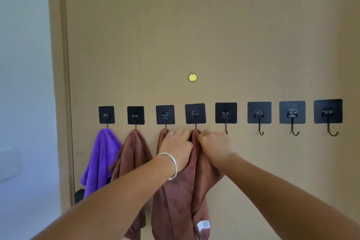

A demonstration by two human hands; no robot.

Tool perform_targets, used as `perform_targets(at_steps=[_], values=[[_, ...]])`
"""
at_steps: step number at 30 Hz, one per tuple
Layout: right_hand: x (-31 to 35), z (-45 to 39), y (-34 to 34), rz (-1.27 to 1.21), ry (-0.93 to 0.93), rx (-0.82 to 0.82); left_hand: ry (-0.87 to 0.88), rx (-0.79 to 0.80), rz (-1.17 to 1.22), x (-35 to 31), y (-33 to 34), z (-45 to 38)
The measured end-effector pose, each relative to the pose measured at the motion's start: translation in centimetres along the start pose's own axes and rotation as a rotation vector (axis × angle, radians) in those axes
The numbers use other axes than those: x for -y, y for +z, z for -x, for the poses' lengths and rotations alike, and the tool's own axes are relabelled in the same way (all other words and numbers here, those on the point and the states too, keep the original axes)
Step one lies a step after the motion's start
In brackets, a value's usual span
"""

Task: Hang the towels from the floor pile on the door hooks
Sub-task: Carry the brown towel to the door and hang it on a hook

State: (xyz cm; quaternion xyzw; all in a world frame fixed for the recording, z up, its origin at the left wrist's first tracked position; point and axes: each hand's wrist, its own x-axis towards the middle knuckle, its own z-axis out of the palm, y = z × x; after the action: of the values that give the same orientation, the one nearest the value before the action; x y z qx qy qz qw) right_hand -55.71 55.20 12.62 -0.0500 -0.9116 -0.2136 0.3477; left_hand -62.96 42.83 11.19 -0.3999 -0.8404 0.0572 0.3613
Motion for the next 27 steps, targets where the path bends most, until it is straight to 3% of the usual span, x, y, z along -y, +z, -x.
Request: perform_targets(at_steps=[2,5,8,12,17,22,27], values=[[-0.2,0.0,1.1,-0.103,0.038,0.112,-0.036,0.084,0.020,-0.5,0.0,0.0],[-1.1,0.8,2.3,-0.325,0.098,0.097,-0.112,0.233,0.409,-1.4,0.7,0.6],[-1.4,1.7,2.8,-0.524,0.106,0.101,-0.134,0.309,0.641,-2.0,1.7,1.7],[-1.4,3.1,3.3,-0.623,0.078,0.126,-0.127,0.361,0.540,-1.5,2.5,2.4],[-1.3,4.0,2.8,-0.425,0.074,0.108,-0.256,0.102,0.492,0.5,1.3,1.9],[-1.1,4.0,0.8,-0.339,0.210,-0.015,-0.111,-0.235,0.408,2.1,-0.5,1.0],[-1.4,6.4,-1.7,-0.144,0.322,-0.072,-0.061,-0.163,0.221,1.7,-1.1,1.1]])
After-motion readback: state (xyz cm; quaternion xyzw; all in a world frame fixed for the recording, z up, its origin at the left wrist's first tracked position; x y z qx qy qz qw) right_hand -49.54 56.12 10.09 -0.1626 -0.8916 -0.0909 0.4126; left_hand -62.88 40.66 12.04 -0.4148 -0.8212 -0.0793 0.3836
